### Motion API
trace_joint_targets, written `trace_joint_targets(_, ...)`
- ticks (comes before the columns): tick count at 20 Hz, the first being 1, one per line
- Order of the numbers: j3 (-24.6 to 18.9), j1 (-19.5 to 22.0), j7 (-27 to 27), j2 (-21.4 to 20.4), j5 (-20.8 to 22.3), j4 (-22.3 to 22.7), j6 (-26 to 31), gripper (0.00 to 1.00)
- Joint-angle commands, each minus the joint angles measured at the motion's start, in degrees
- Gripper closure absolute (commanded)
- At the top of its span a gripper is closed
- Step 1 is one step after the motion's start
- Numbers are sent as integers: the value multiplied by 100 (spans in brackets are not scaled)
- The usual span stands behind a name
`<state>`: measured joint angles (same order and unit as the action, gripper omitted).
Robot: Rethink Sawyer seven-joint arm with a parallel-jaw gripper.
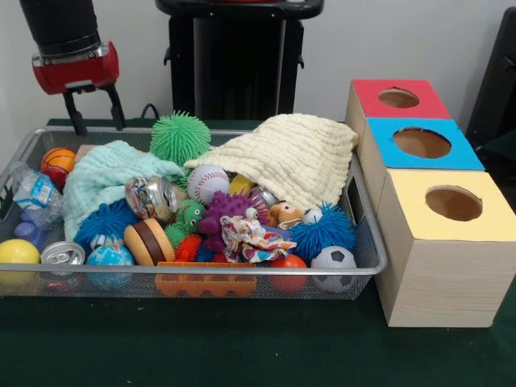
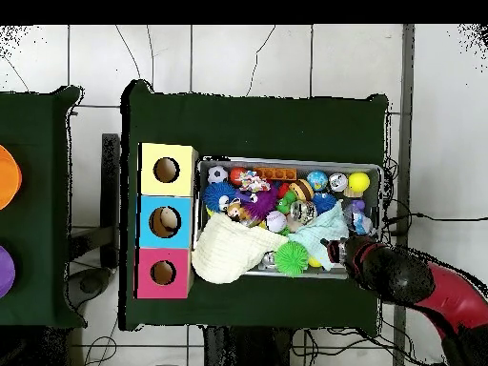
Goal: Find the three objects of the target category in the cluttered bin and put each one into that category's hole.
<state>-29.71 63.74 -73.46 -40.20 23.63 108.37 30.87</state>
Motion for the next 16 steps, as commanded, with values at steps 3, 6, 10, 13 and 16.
trace_joint_targets(3,-676,239,929,-37,-94,-696,1245,0)
trace_joint_targets(6,-727,231,933,-36,-30,-820,1359,0)
trace_joint_targets(10,-818,212,1028,21,101,-1087,1380,0)
trace_joint_targets(13,-830,182,1031,108,232,-1260,1275,0)
trace_joint_targets(16,-799,152,1007,276,339,-1427,1194,0)
